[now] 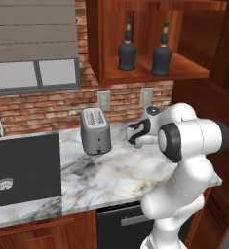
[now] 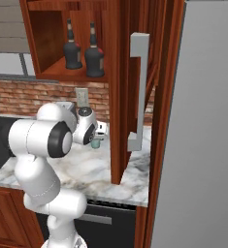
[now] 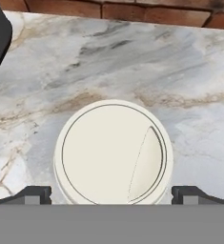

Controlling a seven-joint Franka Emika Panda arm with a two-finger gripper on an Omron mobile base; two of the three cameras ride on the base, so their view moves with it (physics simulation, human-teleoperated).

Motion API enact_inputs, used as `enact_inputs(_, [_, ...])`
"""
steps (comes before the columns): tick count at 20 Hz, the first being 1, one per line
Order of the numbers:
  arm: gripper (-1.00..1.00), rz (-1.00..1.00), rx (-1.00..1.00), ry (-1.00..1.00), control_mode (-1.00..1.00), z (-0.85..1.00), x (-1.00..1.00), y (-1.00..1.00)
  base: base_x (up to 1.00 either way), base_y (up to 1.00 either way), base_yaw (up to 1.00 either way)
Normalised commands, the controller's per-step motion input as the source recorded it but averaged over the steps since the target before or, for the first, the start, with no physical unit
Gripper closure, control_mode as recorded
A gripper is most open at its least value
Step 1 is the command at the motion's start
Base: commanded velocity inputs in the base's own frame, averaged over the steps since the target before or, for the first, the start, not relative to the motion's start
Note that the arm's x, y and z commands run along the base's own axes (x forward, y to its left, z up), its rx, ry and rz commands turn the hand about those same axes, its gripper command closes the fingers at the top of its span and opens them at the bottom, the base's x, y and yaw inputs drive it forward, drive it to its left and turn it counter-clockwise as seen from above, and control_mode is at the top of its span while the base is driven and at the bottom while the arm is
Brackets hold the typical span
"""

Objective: Sort all alcoholic drinks to one cabinet, and non-alcoholic drinks to the other.

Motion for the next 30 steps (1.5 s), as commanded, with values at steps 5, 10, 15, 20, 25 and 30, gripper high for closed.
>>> enact_inputs(5, [-1.0, 0.0, 0.0, 0.0, -1.0, 0.0, 0.09, 0.0, 0.0, 0.0, 0.0])
enact_inputs(10, [-1.0, 0.0, 0.0, 0.0, -1.0, 0.0, 0.1, 0.0, 0.0, 0.0, 0.0])
enact_inputs(15, [-1.0, 0.0, 0.0, 0.0, -1.0, 0.0, 0.11, 0.0, 0.0, 0.0, 0.0])
enact_inputs(20, [1.0, 0.0, 0.0, 0.0, -1.0, 0.0, 0.01, 0.0, 0.0, 0.0, 0.0])
enact_inputs(25, [1.0, 0.0, 0.0, 0.0, -1.0, 0.0, 0.0, 0.0, 0.0, 0.0, 0.0])
enact_inputs(30, [1.0, 0.0, 0.0, 0.01, -1.0, 0.01, -0.19, 0.0, 0.0, 0.0, 0.0])
